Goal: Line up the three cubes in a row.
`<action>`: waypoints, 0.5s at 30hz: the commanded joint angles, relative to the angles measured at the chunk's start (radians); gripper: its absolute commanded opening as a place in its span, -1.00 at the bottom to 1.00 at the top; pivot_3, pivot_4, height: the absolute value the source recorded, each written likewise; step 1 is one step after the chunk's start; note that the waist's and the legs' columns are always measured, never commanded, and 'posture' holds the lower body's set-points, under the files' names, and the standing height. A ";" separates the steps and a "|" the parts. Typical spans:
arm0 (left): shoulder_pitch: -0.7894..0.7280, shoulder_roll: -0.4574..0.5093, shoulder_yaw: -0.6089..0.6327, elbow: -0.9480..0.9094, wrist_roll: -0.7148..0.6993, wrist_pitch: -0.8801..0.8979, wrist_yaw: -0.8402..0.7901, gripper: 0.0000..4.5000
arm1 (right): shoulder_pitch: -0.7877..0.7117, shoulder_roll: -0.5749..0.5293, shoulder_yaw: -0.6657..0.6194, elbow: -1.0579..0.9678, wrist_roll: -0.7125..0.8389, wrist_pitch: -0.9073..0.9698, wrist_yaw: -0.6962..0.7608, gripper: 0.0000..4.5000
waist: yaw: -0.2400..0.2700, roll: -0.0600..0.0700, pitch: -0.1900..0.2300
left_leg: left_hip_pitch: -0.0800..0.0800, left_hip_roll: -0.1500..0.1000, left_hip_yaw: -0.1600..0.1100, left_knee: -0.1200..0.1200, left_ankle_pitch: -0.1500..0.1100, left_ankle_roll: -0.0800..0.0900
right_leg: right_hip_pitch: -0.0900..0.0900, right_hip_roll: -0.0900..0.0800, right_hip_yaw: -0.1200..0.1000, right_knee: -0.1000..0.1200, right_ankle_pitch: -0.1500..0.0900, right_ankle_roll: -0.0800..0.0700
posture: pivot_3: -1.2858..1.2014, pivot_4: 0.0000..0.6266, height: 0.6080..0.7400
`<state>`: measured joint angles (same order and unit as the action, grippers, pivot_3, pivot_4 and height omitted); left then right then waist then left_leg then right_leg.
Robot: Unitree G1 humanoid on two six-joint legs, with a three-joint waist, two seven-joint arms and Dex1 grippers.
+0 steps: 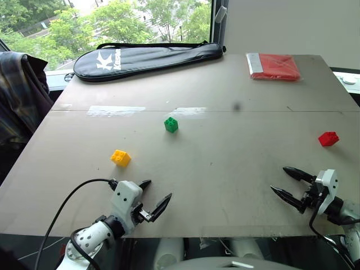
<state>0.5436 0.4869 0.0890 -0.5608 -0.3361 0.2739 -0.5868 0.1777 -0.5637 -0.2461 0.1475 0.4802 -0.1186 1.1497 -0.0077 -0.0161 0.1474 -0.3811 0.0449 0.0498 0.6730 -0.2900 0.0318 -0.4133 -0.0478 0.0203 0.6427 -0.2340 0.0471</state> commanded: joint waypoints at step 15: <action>0.014 -0.008 -0.019 0.044 -0.003 -0.047 -0.027 0.97 | 0.012 -0.004 0.009 -0.051 0.005 0.014 -0.005 1.00 | 0.001 0.000 0.000 | 0.000 -0.001 0.000 0.000 0.000 0.000 | 0.000 0.000 0.000 0.000 0.000 0.000 | 0.03 -0.52 0.52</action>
<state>0.5473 0.4805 0.0868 -0.5313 -0.3377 0.2173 -0.6030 0.1806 -0.5635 -0.2332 0.1266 0.4792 -0.1095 1.1470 -0.0068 -0.0159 0.1476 -0.3813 0.0438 0.0497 0.6731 -0.2900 0.0318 -0.4134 -0.0479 0.0203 0.6427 -0.2340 0.0471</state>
